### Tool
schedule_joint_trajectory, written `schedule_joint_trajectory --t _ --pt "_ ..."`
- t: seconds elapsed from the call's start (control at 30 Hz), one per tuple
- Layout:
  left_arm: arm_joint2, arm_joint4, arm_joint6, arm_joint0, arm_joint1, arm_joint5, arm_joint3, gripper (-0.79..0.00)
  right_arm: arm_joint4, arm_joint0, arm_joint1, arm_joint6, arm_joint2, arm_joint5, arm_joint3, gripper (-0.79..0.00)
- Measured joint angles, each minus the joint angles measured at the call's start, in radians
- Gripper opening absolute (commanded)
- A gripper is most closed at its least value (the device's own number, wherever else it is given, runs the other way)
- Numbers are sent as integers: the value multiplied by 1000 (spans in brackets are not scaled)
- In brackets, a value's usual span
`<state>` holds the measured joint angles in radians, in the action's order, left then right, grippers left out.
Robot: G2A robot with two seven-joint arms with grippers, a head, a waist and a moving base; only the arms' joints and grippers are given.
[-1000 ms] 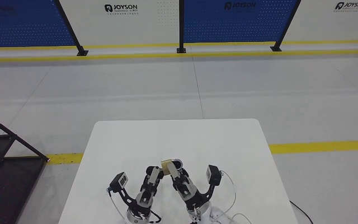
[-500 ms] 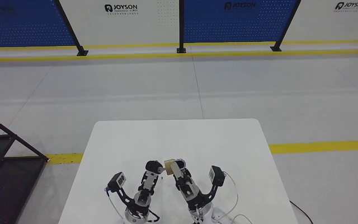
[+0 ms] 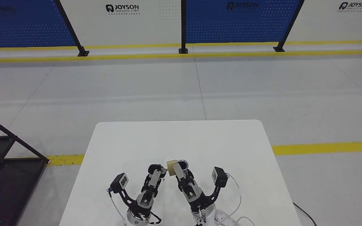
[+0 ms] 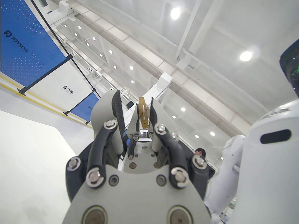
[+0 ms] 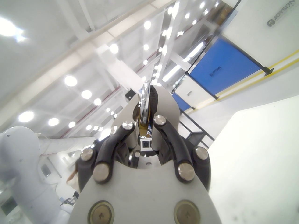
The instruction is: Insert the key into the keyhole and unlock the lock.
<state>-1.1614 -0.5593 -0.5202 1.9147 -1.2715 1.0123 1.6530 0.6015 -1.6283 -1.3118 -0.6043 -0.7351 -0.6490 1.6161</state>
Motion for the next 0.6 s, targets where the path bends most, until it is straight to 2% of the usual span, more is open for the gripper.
schedule_joint_trajectory --t 0.13,0.3,0.5,0.6 --pt "-1 -4 1 0 -1 0 1 -594 -3 1 -1 5 0 6 1 -785" --pt "-3 -15 1 0 -1 0 1 -640 -6 1 -1 10 0 9 1 -785" --pt "-3 -27 -2 0 -3 0 -4 -785 -9 2 -2 20 1 15 2 -785" --pt "-5 -33 -4 -2 -4 0 -8 -785 -10 3 -2 27 2 19 2 -785"
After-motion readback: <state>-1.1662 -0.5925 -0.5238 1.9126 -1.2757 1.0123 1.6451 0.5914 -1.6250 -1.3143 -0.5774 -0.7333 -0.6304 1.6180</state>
